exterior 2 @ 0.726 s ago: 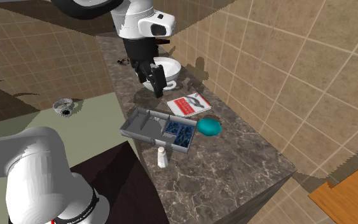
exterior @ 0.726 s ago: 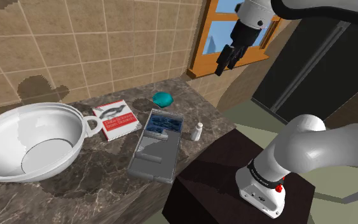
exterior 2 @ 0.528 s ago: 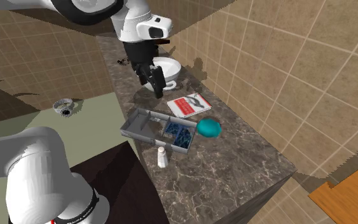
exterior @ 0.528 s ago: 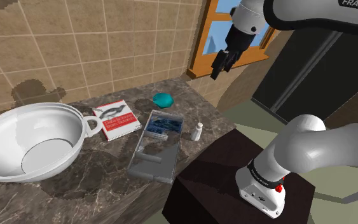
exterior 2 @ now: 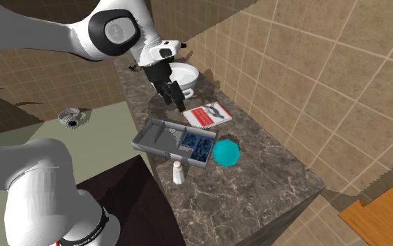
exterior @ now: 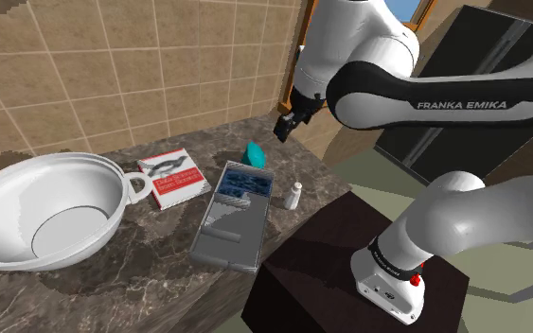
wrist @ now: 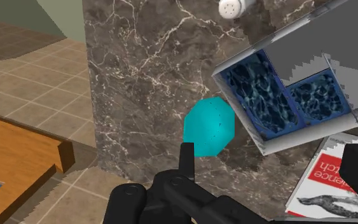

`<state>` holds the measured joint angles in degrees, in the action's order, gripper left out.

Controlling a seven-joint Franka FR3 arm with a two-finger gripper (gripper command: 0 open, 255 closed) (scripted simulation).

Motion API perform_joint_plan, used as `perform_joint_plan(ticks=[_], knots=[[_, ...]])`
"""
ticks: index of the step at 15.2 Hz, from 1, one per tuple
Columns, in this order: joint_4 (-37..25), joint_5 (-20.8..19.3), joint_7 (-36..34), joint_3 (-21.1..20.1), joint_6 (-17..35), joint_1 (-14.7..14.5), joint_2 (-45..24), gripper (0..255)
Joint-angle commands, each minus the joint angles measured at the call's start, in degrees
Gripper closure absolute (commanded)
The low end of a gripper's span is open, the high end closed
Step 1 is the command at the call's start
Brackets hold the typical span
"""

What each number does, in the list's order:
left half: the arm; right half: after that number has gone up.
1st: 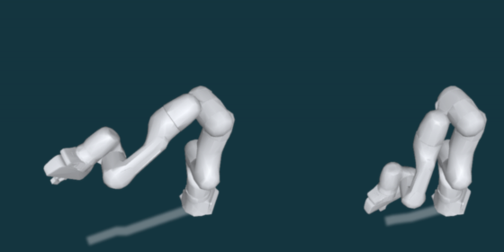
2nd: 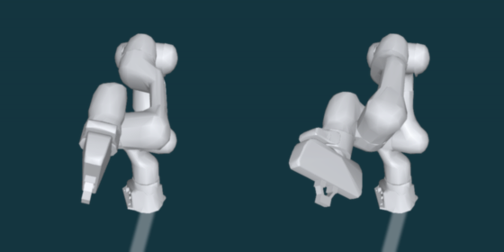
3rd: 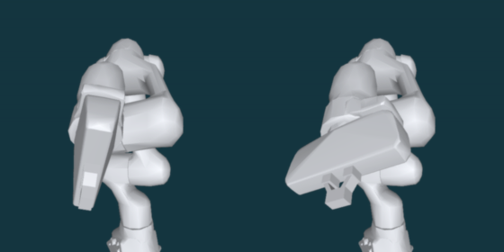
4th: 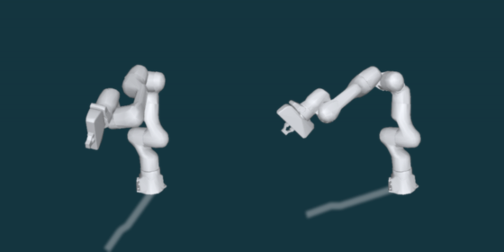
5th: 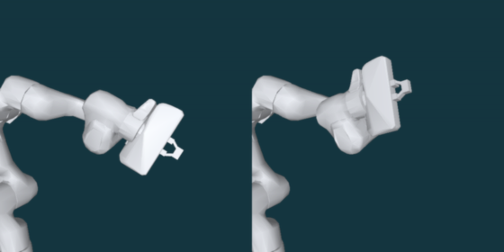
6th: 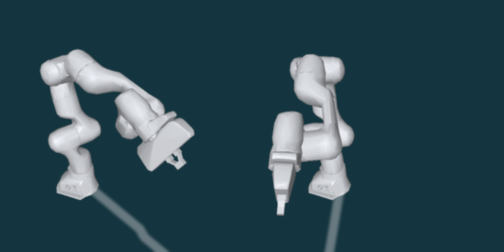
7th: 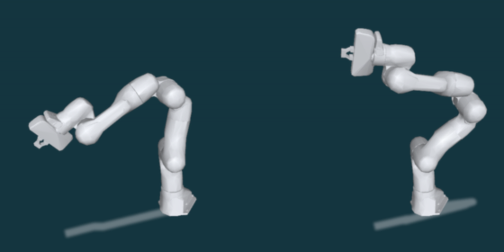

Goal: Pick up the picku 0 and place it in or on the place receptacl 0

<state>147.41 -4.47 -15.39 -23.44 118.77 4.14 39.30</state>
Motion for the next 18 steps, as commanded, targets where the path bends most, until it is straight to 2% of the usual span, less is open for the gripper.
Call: perform_joint_plan(ticks=[1,4,7,10,11,12,13,14,15,16,18], knots=[[0.4,-3.6,-5.2,-5.2,4.4,2.2,-3.5,0],[-0.2,-11.2,-14.5,-13.9,9.3,7.7,-9.5,0],[-2.5,-22.3,-26.1,-24.3,11.7,16.0,-16.9,0],[-6.9,-38.4,-40.8,-37.0,8.6,27.0,-27.7,0],[-8.9,-45.6,-46.6,-41.9,4.9,30.9,-33.5,0],[-11.3,-54.2,-52.7,-45.7,-1.4,33.3,-41.8,0],[-13.6,-62.0,-57.7,-46.1,-8.7,31.9,-50.6,0],[-15.6,-67.3,-60.7,-43.5,-14.1,28.1,-56.7,0],[-17.5,-70.5,-62.6,-38.8,-17.2,22.9,-60.2,0],[-19.4,-73.6,-64.1,-35.5,-20.3,19.1,-63.7,0],[-23.3,-79.0,-66.4,-30.1,-25.6,13.2,-70.0,0]])
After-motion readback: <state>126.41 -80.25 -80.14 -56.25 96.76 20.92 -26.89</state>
